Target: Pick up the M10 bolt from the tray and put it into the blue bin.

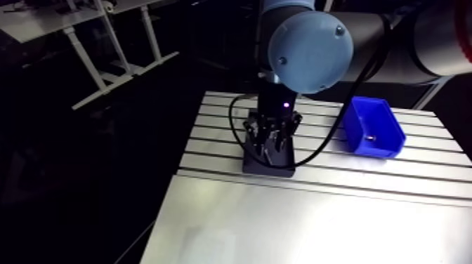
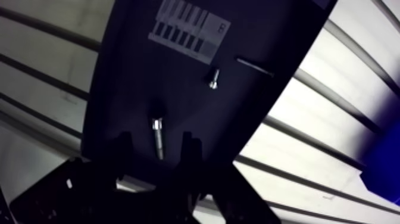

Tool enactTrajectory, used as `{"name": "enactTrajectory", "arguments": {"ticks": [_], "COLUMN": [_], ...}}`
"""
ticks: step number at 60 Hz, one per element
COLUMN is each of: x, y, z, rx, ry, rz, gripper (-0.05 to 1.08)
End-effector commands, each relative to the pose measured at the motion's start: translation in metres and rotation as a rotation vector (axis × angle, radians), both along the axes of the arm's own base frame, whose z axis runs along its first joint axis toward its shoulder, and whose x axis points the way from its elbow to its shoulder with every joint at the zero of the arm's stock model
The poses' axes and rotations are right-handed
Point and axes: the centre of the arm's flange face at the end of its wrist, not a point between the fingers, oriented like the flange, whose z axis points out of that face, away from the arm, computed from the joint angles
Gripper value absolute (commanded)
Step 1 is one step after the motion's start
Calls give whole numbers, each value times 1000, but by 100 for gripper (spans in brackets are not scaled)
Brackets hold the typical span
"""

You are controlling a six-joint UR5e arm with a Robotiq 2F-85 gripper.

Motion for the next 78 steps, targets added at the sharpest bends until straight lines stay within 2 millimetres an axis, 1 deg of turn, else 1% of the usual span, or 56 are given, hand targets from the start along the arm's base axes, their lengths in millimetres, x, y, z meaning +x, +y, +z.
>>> {"name": "enactTrajectory", "arguments": {"ticks": [1, 30, 43, 46, 64, 72, 78], "x": [3, 7, 7, 7, 6, 6, 6], "y": [0, 2, 1, 2, 2, 2, 2], "z": [-4, -9, -11, -13, -14, -14, -14], "rx": [2, 3, 4, 4, 5, 4, 4], "ry": [-9, -19, -23, -26, -29, -28, -28], "rz": [0, -3, -4, -4, -6, -6, -6], "gripper": [48, 48, 52, 54, 55, 60, 61]}}
